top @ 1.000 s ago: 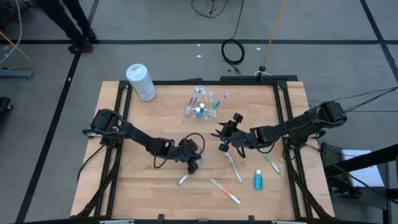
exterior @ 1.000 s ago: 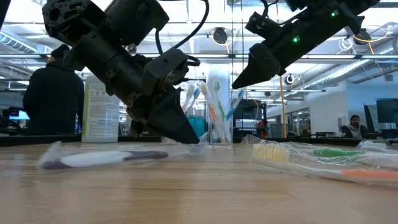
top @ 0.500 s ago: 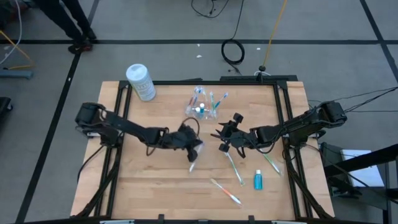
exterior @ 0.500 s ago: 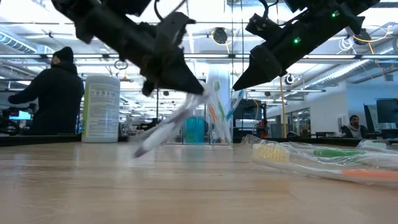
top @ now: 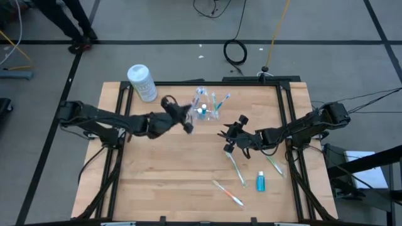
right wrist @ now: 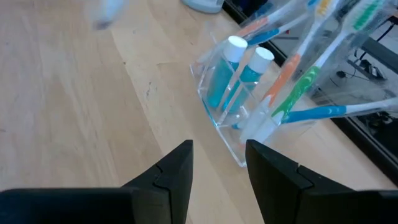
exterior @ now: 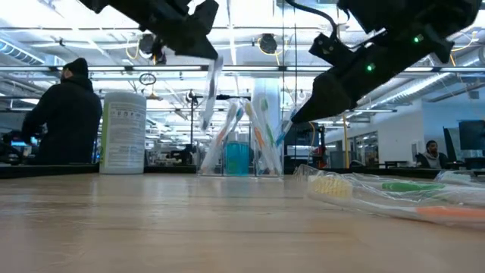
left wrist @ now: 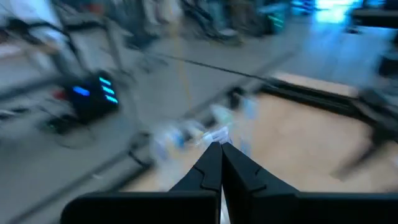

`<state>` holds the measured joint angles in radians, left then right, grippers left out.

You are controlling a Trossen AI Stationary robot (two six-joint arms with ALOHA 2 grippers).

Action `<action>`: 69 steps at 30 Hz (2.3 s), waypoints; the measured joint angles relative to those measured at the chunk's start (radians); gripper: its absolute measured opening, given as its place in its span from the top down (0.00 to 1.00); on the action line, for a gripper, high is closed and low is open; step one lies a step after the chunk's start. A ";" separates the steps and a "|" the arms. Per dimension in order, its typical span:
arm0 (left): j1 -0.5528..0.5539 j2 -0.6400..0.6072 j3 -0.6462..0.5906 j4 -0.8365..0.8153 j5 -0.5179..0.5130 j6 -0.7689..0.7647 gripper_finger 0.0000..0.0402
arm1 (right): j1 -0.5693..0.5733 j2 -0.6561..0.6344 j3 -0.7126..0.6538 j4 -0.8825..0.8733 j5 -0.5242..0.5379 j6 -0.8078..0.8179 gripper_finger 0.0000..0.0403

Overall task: Pick & Place toothbrushing station
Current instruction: Put the purple toothbrush into the transparent organizer, then put the left green toothbrush into the transparent organizer

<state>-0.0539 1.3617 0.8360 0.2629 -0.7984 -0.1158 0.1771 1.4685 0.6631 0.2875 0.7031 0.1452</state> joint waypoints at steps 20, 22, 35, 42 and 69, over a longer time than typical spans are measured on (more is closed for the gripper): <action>0.282 0.053 0.000 0.260 0.121 0.216 1.00 | -0.001 0.000 -0.186 0.315 -0.001 0.025 0.65; 0.296 0.085 0.000 0.260 0.092 0.216 1.00 | -0.001 0.000 -0.187 0.314 -0.001 0.030 0.65; 0.265 0.277 0.000 0.261 -0.024 0.169 1.00 | 0.001 0.000 -0.187 0.313 -0.002 0.030 0.65; 0.245 0.315 0.000 0.261 -0.026 0.164 0.99 | 0.002 0.000 -0.187 0.314 -0.002 0.030 0.65; 0.185 0.301 -0.002 0.220 -0.210 0.290 0.68 | 0.001 -0.001 -0.187 0.315 -0.017 0.031 0.65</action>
<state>0.1309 1.6628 0.8345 0.4832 -1.0085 0.1744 0.1783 1.4677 0.4763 0.6022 0.6859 0.1757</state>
